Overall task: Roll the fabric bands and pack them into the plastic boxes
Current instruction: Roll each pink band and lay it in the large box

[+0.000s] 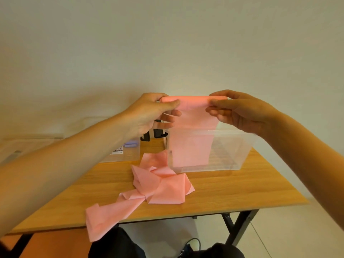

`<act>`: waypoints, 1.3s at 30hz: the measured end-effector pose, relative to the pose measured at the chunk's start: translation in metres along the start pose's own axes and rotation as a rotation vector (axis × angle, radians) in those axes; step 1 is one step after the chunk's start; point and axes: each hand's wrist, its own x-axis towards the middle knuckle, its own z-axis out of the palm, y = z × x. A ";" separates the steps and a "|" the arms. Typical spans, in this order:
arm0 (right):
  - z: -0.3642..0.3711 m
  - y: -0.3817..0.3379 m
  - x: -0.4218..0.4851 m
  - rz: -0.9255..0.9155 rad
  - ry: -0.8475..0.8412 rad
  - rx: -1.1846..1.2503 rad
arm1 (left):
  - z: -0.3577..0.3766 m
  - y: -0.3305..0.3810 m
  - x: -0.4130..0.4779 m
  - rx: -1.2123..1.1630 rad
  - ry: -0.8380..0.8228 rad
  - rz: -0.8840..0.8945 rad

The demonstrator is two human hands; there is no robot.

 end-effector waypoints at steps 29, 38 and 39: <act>-0.016 0.015 0.012 -0.006 0.085 0.059 | 0.014 -0.002 0.020 -0.029 -0.049 0.084; -0.027 0.018 0.013 -0.052 0.036 0.032 | 0.014 -0.008 0.024 0.035 -0.022 0.144; -0.028 0.019 0.013 -0.060 0.029 0.023 | 0.013 -0.009 0.025 0.047 -0.022 0.153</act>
